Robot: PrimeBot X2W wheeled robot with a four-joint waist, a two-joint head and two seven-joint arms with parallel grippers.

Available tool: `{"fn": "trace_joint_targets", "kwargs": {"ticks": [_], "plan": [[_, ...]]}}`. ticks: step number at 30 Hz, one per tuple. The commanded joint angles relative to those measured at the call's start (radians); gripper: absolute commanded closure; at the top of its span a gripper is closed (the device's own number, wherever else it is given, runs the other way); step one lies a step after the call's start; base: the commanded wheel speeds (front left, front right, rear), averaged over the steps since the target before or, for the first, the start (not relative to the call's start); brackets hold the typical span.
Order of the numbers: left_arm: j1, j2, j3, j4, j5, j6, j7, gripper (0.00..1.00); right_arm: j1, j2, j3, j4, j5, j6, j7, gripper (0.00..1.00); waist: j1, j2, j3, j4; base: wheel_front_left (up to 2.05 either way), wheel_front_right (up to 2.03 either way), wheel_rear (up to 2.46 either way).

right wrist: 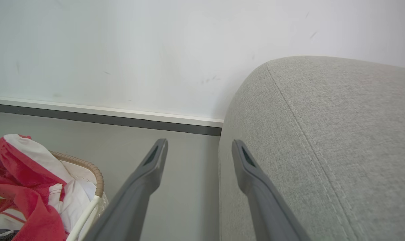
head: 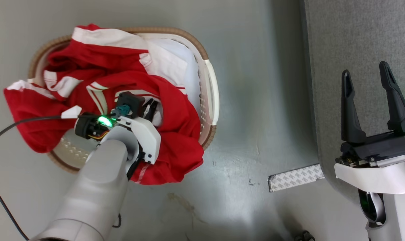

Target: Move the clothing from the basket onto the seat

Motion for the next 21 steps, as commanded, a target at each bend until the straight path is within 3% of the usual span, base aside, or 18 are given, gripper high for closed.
{"fn": "trace_joint_targets", "kwargs": {"ticks": [1,7,21], "plan": [[-0.005,0.001,-0.005,-0.009,-0.039,0.001,-0.012,1.0,-0.002,-0.001,-0.009,0.007,-0.004,-0.002,0.0,0.0,-0.0001,0.0,-0.019,0.014,0.0,0.0,0.0],[0.065,0.024,0.005,-0.095,-0.148,0.002,-0.027,1.0,0.004,-0.002,-0.009,0.024,-0.002,-0.002,0.0,0.0,-0.0001,0.0,-0.123,0.047,0.0,0.0,0.0],[0.364,0.057,0.108,-0.552,-0.347,0.002,-0.028,1.0,0.102,-0.002,0.021,0.105,-0.016,-0.002,0.0,0.0,-0.0001,0.0,-0.481,0.114,0.0,0.0,0.0]]}}
